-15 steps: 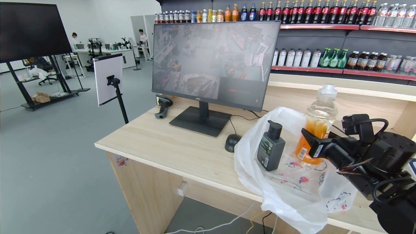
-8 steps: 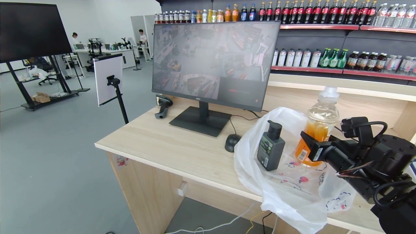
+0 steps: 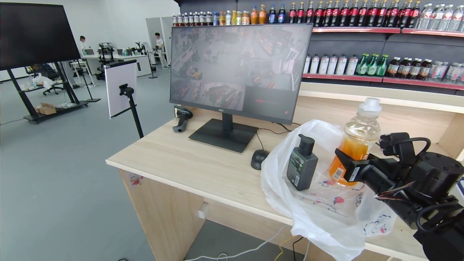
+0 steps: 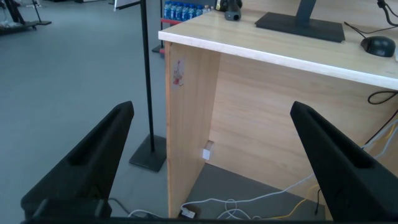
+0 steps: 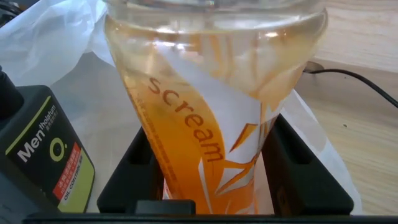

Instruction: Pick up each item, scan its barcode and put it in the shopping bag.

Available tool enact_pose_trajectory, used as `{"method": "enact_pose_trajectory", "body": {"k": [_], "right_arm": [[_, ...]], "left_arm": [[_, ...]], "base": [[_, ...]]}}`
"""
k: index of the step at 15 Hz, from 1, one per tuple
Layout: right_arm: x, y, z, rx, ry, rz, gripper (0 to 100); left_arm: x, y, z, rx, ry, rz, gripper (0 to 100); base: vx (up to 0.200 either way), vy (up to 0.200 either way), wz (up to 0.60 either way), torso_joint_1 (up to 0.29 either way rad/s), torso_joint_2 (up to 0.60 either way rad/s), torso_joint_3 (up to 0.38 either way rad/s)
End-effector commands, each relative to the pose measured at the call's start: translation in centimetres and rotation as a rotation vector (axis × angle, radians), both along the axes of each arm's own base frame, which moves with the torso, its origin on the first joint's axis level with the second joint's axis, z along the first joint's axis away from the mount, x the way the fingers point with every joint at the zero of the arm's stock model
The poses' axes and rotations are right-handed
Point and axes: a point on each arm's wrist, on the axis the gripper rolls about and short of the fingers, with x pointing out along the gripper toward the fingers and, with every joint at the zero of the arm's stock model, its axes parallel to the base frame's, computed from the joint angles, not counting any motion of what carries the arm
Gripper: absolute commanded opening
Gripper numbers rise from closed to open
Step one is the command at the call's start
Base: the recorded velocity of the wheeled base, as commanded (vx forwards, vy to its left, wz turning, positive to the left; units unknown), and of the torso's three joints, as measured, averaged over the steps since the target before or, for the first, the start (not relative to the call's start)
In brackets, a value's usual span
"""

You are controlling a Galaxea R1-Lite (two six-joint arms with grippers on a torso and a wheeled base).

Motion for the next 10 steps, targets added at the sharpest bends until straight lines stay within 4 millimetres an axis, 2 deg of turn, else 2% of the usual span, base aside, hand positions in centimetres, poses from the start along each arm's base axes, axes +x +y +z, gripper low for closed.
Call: {"method": "enact_pose_trajectory", "body": {"k": [1,5,6,10], "right_arm": [[-0.11,0.02,-0.35,-0.003,0.017,0.002,0],[-0.07,0.07,-0.48,-0.004,0.022,0.003,0],[-0.07,0.07,-0.48,-0.004,0.022,0.003,100],[-0.65,-0.04,-0.02,-0.004,0.011,0.003,100]], "left_arm": [[0.0,0.0,0.0,0.0,-0.001,0.0,100],[0.0,0.0,0.0,0.0,-0.001,0.0,100],[0.0,0.0,0.0,0.0,-0.001,0.0,100],[0.0,0.0,0.0,0.0,-0.001,0.0,100]], "base": [[0.0,0.0,0.0,0.0,0.0,0.0],[0.0,0.0,0.0,0.0,0.0,0.0],[0.0,0.0,0.0,0.0,0.0,0.0],[0.0,0.0,0.0,0.0,0.0,0.0]]}}
